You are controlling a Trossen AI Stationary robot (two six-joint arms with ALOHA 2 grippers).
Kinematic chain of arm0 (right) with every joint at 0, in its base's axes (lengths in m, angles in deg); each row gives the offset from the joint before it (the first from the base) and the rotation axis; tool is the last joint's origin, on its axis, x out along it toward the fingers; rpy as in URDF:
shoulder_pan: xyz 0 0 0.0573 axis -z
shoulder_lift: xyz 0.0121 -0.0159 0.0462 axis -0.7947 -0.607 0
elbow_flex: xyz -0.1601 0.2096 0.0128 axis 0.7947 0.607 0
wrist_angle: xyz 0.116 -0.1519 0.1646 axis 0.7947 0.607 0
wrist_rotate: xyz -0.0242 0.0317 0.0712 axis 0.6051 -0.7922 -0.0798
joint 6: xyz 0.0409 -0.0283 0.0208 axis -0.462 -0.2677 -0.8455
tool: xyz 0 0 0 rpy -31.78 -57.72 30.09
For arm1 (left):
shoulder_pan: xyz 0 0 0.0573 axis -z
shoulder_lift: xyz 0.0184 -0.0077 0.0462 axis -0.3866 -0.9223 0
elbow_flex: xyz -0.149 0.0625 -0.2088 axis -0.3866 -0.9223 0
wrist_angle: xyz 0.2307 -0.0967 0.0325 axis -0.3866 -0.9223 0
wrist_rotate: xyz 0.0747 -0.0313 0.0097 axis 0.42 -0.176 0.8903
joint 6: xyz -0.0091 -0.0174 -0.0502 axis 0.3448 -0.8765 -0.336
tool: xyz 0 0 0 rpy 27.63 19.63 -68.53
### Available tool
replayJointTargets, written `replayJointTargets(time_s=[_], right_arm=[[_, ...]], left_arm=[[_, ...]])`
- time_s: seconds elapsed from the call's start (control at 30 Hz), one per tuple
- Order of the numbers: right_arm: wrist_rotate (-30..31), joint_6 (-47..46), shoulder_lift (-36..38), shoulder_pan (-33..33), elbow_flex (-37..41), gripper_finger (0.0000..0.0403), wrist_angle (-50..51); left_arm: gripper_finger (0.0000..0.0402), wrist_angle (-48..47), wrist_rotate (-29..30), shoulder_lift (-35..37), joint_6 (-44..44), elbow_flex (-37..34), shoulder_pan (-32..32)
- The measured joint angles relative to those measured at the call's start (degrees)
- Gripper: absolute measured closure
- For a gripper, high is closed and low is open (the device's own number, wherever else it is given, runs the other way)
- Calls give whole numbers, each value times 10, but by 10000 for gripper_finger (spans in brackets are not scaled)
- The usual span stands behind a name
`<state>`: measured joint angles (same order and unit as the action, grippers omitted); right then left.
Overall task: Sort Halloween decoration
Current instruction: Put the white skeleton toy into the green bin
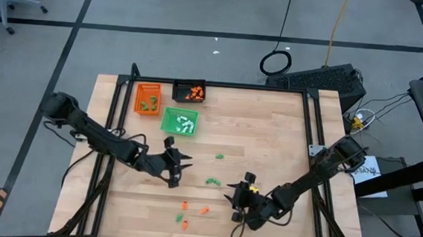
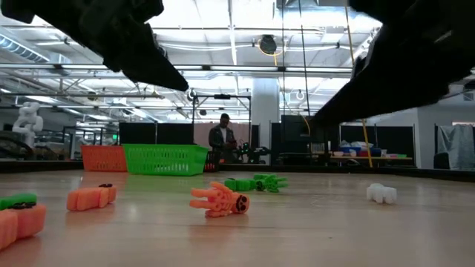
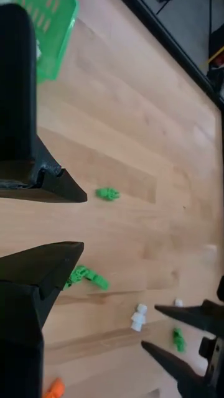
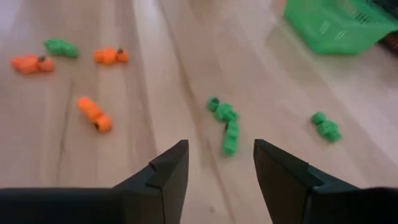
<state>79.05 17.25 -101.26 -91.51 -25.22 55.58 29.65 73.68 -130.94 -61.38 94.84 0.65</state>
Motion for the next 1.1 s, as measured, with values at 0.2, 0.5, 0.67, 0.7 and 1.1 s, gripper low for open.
replayJointTargets(time_s=[0.2,0.5,0.67,0.7,1.1], right_arm=[[-74,-14,0,16,0,235,-1],[-156,-27,0,13,0,236,38],[-159,-32,0,11,0,236,62],[-159,-30,0,9,0,236,68],[-153,-147,4,1,-1,236,238]], left_arm=[[291,75,1,-54,16,0,3],[291,88,1,-94,16,0,3],[291,98,-3,-95,16,0,3],[291,102,-3,-95,16,0,3],[291,103,-6,-95,16,0,3]])
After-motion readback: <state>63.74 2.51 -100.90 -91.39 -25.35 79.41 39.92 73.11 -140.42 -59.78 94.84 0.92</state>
